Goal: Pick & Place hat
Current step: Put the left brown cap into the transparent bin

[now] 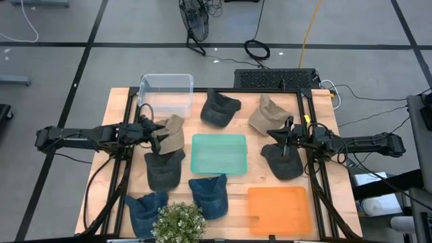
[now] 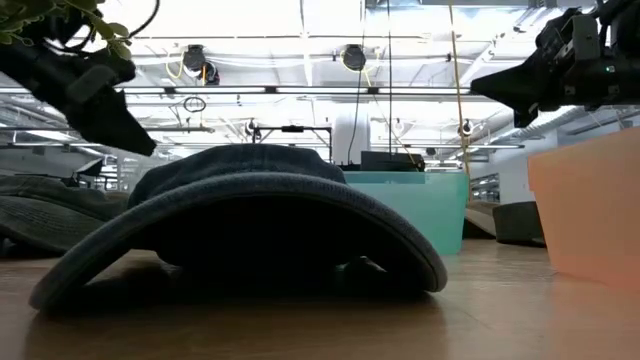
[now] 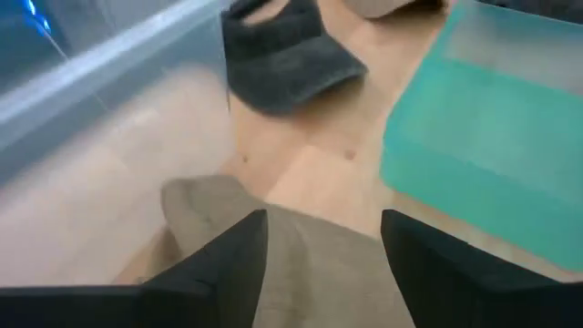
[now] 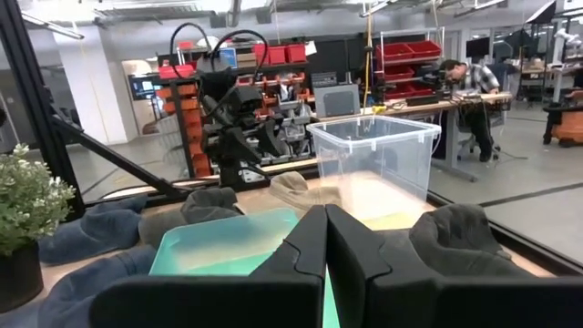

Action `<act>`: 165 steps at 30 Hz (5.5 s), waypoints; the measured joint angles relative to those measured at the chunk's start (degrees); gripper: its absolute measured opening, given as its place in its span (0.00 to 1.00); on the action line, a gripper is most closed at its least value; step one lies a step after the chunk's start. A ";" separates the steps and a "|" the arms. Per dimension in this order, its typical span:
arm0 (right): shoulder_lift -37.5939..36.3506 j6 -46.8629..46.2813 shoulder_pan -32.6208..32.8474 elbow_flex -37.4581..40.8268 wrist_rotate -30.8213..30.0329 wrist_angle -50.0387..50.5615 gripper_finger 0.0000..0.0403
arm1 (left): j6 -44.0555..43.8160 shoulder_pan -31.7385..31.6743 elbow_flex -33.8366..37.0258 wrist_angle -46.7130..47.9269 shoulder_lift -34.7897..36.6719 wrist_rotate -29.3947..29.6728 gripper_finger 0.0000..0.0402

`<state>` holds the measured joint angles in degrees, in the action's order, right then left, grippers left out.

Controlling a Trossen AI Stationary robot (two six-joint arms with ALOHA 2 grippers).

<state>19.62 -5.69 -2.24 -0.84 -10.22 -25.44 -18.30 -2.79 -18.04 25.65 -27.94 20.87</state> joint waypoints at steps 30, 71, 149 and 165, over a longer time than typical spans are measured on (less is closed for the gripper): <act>1.08 -0.22 0.00 0.00 3.02 1.15 0.00 | -6.98 -6.62 -20.83 21.93 -36.29 -2.43 0.58; 1.05 -5.12 0.02 0.02 2.85 6.31 0.00 | 7.48 -10.58 -19.11 16.28 -43.21 -11.11 0.04; 1.04 -4.11 0.09 0.01 2.99 5.61 0.00 | 59.01 -30.10 -46.54 7.87 -51.49 27.07 0.01; 1.04 -5.58 0.09 0.00 3.04 6.38 0.00 | 75.92 -33.69 -26.47 -21.60 -50.71 25.98 0.03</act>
<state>20.67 -11.28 -2.15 -0.84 -7.18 -19.06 57.63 -36.48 -44.50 4.05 -78.65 46.85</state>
